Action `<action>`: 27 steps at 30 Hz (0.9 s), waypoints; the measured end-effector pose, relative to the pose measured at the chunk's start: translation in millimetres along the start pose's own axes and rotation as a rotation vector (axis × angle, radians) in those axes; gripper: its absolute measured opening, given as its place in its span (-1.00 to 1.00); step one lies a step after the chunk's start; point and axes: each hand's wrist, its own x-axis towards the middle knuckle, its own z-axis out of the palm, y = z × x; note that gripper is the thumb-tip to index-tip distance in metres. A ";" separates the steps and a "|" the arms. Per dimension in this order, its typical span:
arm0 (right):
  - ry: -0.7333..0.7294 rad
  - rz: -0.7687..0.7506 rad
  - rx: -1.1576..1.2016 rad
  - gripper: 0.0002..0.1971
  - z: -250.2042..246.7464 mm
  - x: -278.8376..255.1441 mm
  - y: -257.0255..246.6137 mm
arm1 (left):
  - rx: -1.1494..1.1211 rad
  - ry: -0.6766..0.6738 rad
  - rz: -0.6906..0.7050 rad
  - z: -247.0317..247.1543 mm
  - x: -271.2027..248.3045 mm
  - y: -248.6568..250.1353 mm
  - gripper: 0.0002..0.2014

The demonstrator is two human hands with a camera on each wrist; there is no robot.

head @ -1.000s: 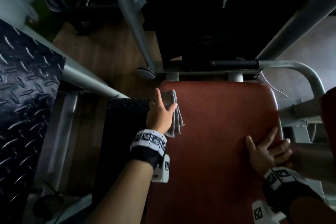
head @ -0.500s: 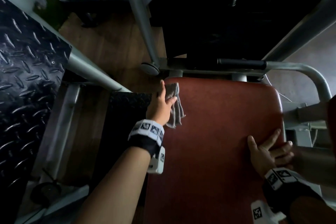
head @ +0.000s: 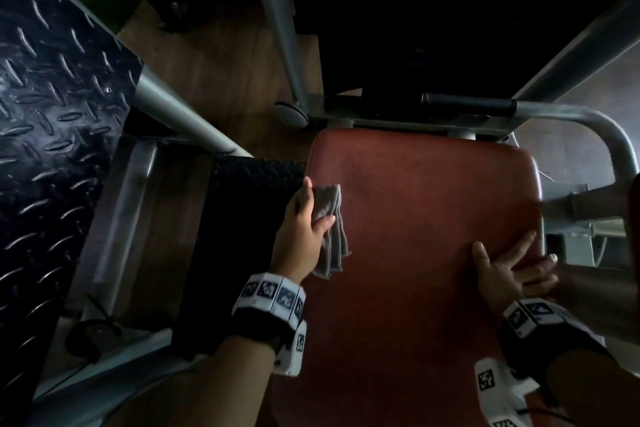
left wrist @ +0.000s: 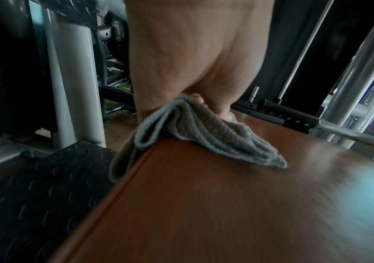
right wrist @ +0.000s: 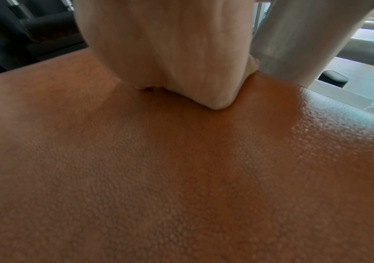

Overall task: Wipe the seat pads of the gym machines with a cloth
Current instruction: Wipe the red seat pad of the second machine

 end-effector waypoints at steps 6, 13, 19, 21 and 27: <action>0.030 -0.022 -0.001 -0.13 4.7 3.7 2.5 | 0.024 0.056 0.066 1.2 14.9 0.3 -0.26; 0.046 -0.037 0.004 -0.14 4.2 3.7 4.3 | 0.022 0.052 0.083 3.3 -2.1 -7.8 -0.25; 0.077 -0.059 -0.030 -0.12 5.3 3.2 5.9 | 0.047 0.020 0.095 -0.3 -27.7 -14.6 -0.24; 0.078 -0.063 -0.012 -0.11 3.7 2.3 4.1 | 0.056 -0.015 0.083 -0.6 -50.6 -20.3 -0.24; 0.110 -0.098 -0.049 0.01 6.5 -1.3 3.9 | 0.012 -0.063 0.059 -5.7 -46.7 -22.4 -0.24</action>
